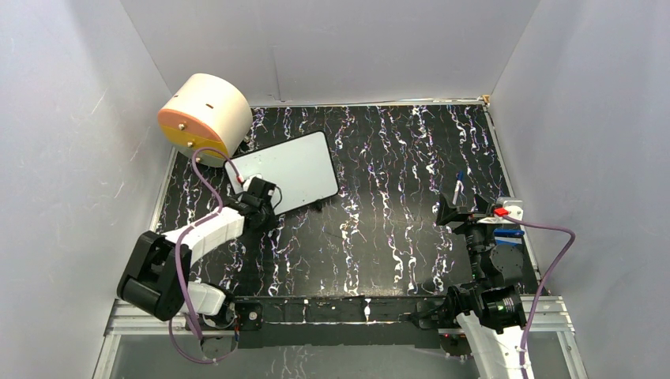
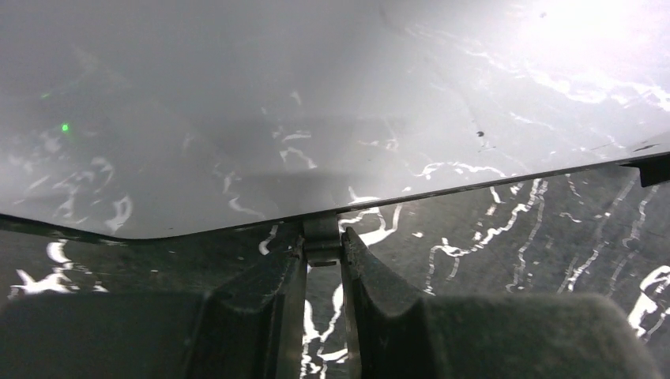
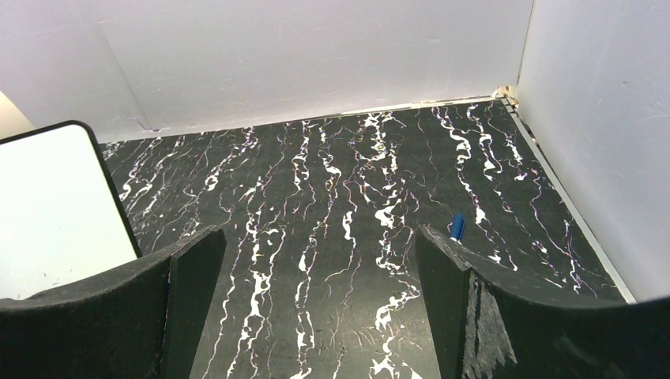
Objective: Write a sentence on the whiteboard
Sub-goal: Move the whiteboard stand to the center of the board.
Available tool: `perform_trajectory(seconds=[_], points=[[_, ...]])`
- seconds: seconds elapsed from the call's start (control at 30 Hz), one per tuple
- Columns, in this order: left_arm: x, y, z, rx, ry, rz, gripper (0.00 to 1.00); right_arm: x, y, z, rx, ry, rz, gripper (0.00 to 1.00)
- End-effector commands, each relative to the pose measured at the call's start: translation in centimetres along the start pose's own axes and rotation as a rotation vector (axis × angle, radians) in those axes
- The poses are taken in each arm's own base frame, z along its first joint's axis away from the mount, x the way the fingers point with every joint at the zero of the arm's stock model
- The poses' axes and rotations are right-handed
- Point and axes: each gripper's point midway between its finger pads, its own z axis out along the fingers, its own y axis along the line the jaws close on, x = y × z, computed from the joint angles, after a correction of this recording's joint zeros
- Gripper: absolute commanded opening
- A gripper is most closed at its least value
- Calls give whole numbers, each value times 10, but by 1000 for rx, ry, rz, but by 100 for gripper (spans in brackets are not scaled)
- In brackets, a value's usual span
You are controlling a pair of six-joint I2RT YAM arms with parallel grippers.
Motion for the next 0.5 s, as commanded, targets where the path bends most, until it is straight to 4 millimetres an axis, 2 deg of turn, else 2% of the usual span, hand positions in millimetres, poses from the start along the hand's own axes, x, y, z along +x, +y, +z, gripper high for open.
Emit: perform_trajectory(seconds=[0.0,0.2,0.47], points=[[5,-29,-6,50,22,-53,0,-29,6,-2,-24,-96,0,99],[16,-57,-6,57,36,-89,0,-28,5,-2,-22,-95,0,99],[33,-96,-9,43,30,-40,0,-29,5,-2,-21,-95,-1,99]])
